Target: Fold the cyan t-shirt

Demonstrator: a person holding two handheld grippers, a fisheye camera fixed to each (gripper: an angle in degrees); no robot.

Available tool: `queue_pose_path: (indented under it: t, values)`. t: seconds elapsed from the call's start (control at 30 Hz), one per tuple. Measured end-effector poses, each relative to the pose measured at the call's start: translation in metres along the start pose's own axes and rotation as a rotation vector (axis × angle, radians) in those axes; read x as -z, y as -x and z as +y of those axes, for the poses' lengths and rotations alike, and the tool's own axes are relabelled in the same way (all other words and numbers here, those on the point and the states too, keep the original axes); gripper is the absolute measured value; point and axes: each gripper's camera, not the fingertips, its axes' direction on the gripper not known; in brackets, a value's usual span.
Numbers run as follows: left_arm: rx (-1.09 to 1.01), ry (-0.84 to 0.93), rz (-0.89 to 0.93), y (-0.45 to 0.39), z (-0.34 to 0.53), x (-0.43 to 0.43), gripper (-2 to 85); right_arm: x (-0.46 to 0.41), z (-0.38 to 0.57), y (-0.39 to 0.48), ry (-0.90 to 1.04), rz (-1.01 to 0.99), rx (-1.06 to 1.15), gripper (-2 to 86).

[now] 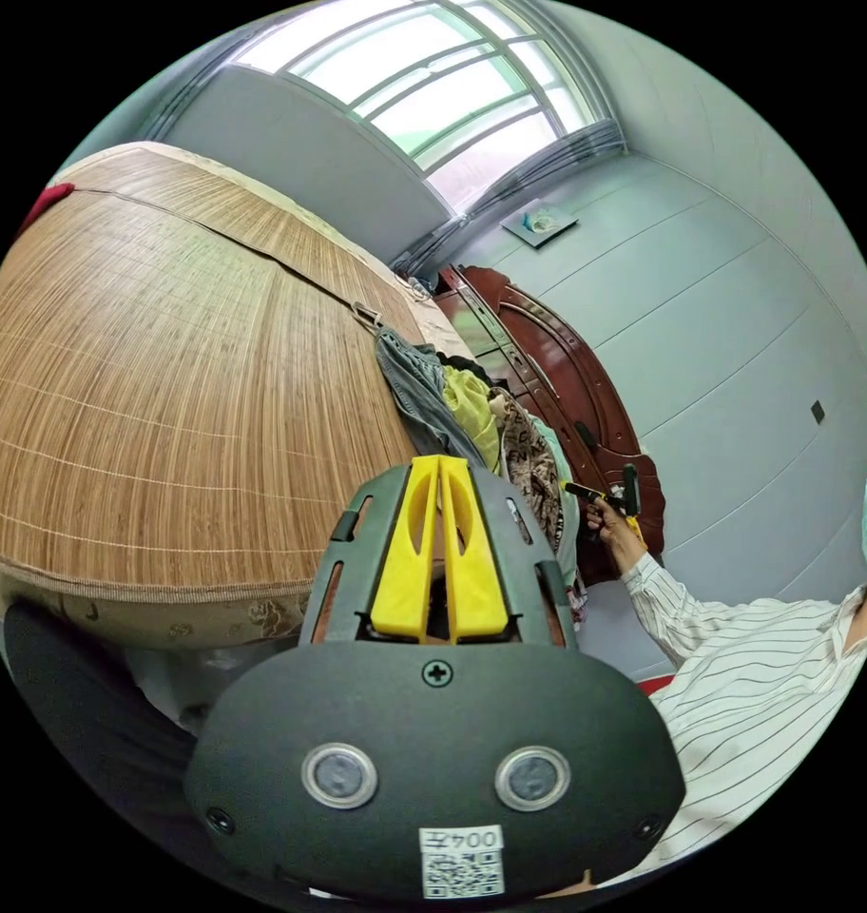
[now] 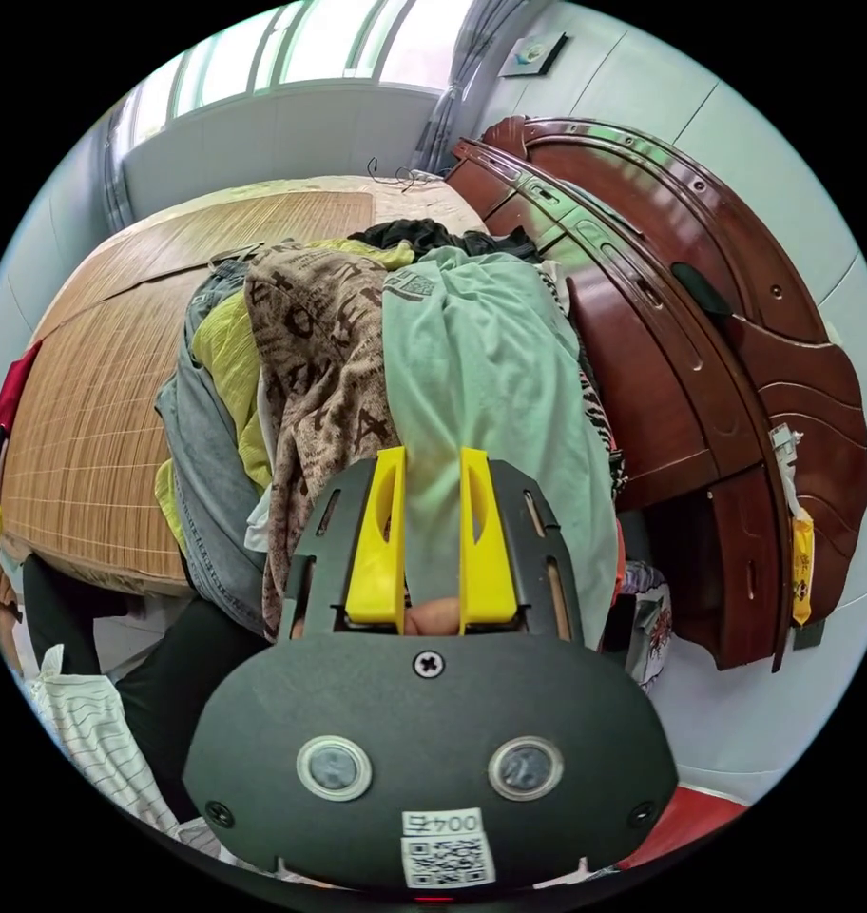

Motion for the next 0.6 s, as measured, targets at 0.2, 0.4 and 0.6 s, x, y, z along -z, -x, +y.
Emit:
queue_pose_path:
  t: [0.2, 0.4, 0.6]
  values:
    - [0.027, 0.008, 0.025, 0.025, -0.012, -0.009, 0.2, -0.05, 0.006, -0.081, 0.039, -0.02, -0.025, 6.0]
    - [0.043, -0.016, 0.038, 0.047, -0.023, -0.004, 0.2, -0.085, 0.009, -0.192, -0.036, -0.119, -0.228, -0.4]
    - [0.071, -0.027, 0.075, 0.069, -0.03, -0.001, 0.1, -0.087, 0.018, -0.324, -0.402, -0.65, -0.442, -0.8]
